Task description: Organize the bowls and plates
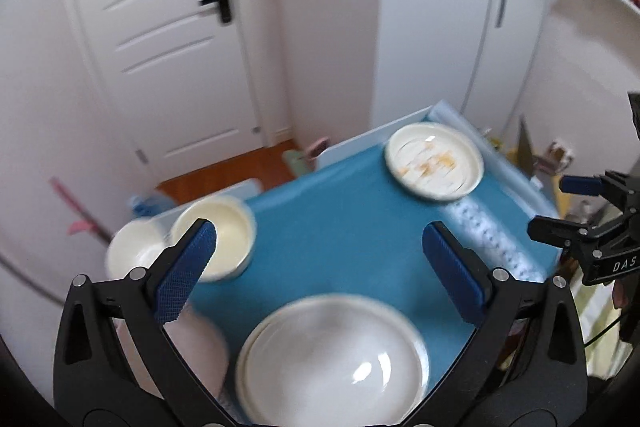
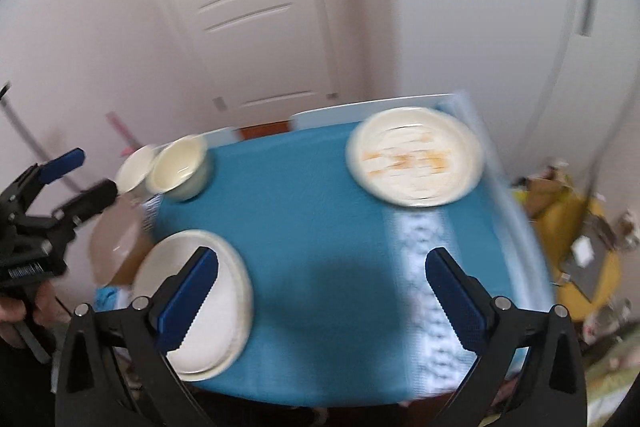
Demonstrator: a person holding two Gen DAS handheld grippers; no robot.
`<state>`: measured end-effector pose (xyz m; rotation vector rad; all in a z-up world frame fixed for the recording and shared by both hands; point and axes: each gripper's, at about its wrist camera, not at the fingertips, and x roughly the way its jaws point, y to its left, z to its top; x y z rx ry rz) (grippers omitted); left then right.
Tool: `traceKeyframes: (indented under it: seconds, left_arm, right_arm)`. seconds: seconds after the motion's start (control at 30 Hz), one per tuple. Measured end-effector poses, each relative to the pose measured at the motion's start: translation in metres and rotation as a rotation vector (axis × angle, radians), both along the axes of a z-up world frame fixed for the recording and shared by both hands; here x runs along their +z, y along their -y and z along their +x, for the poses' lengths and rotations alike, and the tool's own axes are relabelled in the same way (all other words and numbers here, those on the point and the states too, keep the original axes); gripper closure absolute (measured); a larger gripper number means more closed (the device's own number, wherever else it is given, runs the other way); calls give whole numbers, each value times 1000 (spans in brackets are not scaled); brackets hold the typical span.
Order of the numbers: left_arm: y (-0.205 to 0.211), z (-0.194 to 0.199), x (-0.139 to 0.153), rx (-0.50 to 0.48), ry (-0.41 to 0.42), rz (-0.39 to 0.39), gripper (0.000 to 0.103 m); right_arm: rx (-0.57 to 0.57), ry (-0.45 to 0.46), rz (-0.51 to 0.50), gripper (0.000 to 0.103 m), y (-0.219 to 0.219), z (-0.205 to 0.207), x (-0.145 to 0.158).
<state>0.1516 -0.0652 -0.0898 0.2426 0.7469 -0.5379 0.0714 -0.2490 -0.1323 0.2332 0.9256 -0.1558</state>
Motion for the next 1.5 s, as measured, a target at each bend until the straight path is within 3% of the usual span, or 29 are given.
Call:
traceKeyframes:
  seconds: [0.17,0.27,0.4,0.57,0.77,0.83,0.97,1.1,1.2,1.23,1.3,1.5]
  left_arm:
    - [60,42,15,-100,-29,-57,0]
    - [103,71,7,-164,-78,-40,0]
    - [152,114,-41,-208,-235,-33,0]
    - [187,150,-111,-199,-359,46,1]
    - [210,180,-171,-168,-449,88,21]
    - [215,187,-183,-163,-464,100,27]
    - [220,189,-196,-166,-450,122,30]
    - [225,191,-202,-176,-441,135,49]
    - [227,193,-201,-200,-453,120,80]
    - [227,193,-202,-206,-465,112,86]
    - [229,192,-201,-208,-454,123,86]
    - [227,184,-195,-196,-436,133,86]
  right_arm:
    - [-101,3,-7,0,53,3,19]
    - [-168,-3,82,0,92,17,8]
    - [-259,-19,284,0,138,36,-39]
    - [-284,-78,385,1,161,58,-87]
    - [-245,-127,410,31,168,84,-131]
    - [-279,-117,438,32,173,89,-142]
    - [-291,-98,438,45,175,95,-151]
    - [-293,-74,425,57,172,100,-149]
    - [-292,-82,425,74,171,103,-153]
    - [-297,-79,425,76,171,103,-155]
    - [-311,-80,412,86,173,104,-157]
    - [-304,-87,392,87,174,105,-153]
